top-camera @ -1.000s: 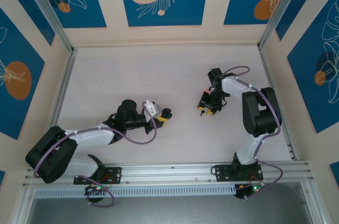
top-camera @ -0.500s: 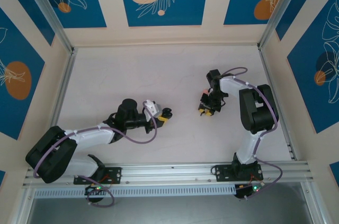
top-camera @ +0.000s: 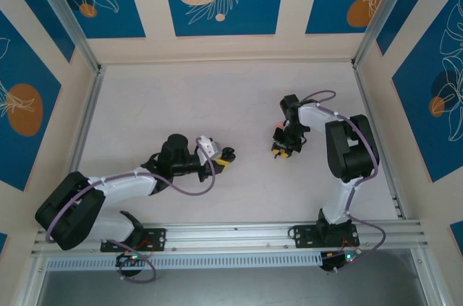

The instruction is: Insert the wireless bluetooth earbuds into the charging case

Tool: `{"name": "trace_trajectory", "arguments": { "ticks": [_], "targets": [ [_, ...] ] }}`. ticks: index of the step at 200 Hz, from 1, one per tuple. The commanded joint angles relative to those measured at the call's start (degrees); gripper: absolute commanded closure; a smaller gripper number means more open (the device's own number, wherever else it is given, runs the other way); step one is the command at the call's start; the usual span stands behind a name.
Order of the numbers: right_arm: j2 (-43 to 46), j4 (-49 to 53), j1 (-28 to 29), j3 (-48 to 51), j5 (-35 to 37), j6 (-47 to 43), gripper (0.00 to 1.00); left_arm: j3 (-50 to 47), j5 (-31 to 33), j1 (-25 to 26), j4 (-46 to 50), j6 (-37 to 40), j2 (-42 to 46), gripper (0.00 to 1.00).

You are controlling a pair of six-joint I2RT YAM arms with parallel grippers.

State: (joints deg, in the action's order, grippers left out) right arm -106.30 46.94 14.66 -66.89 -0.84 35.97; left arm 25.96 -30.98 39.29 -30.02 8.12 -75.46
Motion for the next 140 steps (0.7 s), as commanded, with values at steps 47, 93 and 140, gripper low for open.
{"name": "trace_trajectory", "arguments": {
  "ticks": [47, 93, 140],
  "targets": [
    [10.3, -10.7, 2.2, 6.4, 1.5, -0.4, 0.80, 2.2, -0.1, 1.0, -10.1, -1.8, -8.9, 0.89],
    [18.2, -19.8, 4.8, 13.5, 1.0, 0.3, 0.81, 4.9, 0.8, 2.7, -17.0, -3.3, -17.5, 0.90],
    [24.3, -26.3, 8.7, 18.6, 2.9, 1.6, 0.81, 6.2, 2.9, 3.5, -23.9, -5.1, -24.2, 0.90]
  ]
}}
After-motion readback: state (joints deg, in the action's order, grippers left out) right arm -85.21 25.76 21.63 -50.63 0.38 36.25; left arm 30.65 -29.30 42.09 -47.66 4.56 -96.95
